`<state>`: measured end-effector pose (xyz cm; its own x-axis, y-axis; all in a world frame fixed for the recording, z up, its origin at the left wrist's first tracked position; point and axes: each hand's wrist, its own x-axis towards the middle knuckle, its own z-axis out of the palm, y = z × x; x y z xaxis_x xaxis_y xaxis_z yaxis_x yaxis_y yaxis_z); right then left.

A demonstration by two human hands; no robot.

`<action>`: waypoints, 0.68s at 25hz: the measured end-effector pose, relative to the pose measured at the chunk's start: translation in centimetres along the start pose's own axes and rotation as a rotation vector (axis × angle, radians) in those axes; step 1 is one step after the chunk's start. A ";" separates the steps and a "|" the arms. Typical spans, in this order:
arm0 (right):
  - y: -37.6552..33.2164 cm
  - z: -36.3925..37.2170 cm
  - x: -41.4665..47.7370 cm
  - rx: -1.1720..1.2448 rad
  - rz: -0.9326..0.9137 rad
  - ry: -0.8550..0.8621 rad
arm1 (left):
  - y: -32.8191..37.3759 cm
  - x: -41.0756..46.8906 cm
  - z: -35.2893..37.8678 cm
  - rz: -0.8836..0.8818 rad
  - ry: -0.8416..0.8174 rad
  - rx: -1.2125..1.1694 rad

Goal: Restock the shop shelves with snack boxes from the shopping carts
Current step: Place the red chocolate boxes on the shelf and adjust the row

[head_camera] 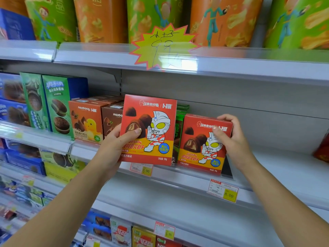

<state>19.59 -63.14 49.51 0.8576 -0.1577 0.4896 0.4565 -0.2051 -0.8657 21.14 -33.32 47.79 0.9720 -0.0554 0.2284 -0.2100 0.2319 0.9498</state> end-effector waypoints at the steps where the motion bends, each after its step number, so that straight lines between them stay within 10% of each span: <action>1: 0.1 -0.1 -0.1 -0.033 0.016 -0.029 | 0.0 0.0 0.0 -0.001 -0.002 0.000; 13: -1.2 -1.1 -0.1 -0.163 0.115 -0.167 | 1.5 0.1 1.2 0.017 -0.011 0.007; 17: -5.1 -1.3 -1.6 -0.394 -0.172 0.053 | 2.7 -0.9 3.0 0.047 -0.090 0.032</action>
<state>15.58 -63.08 53.32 0.7589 -0.1365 0.6368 0.4575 -0.5842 -0.6704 19.38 -35.53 50.75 0.9478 -0.1329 0.2897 -0.2597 0.2052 0.9436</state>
